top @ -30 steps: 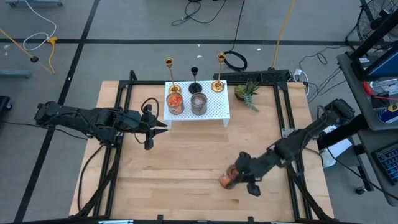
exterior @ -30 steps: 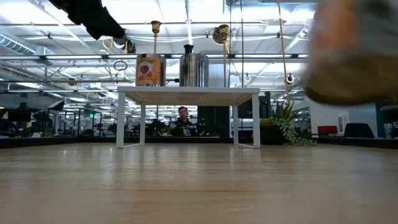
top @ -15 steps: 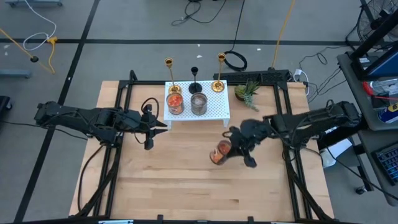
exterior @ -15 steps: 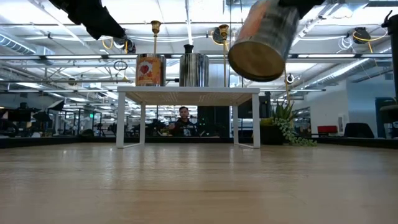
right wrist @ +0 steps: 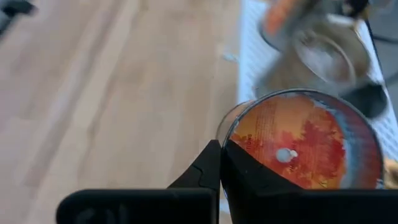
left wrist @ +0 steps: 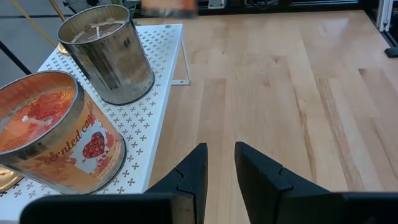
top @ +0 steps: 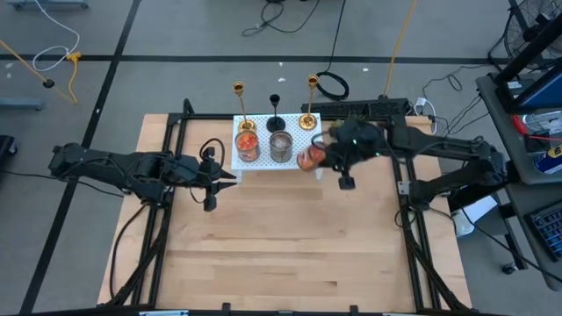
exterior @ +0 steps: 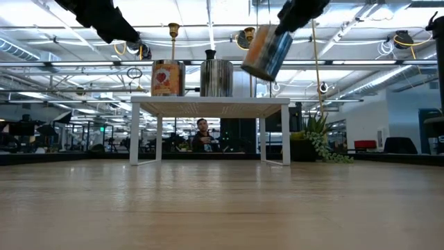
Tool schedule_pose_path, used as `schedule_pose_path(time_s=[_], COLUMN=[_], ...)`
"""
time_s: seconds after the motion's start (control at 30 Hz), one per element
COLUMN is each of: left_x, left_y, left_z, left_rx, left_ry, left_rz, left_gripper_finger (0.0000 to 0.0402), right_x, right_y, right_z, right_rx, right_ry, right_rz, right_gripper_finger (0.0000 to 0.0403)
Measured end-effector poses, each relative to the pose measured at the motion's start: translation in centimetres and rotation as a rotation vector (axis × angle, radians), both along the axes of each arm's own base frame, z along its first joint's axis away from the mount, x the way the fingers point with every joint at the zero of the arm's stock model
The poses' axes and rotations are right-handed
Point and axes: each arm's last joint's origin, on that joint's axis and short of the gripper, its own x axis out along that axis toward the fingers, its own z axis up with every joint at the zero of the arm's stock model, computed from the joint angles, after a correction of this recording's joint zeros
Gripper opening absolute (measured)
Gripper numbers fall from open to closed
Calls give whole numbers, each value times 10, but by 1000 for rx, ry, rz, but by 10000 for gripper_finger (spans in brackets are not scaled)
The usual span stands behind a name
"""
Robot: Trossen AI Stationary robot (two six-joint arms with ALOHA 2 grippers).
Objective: Pick & Place candle stick holders
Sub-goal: Put the orange scented candle on the shelf
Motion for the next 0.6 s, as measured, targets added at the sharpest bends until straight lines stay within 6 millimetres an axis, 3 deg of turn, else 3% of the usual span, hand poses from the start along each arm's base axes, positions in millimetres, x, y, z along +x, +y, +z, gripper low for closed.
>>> schedule_pose_path(time_s=[0.27, 0.6], left_x=[0, 0], left_y=[0, 0], left_z=[0, 0], left_rx=[0, -1], left_ry=[0, 0], left_rz=[1, 0], left_gripper_finger=[88, 88], right_x=[12, 16], right_y=[-45, -52], right_z=[-23, -28], right_rx=[-18, -25], right_ry=[101, 106], right_rz=[-143, -144], right_gripper_finger=[1, 8])
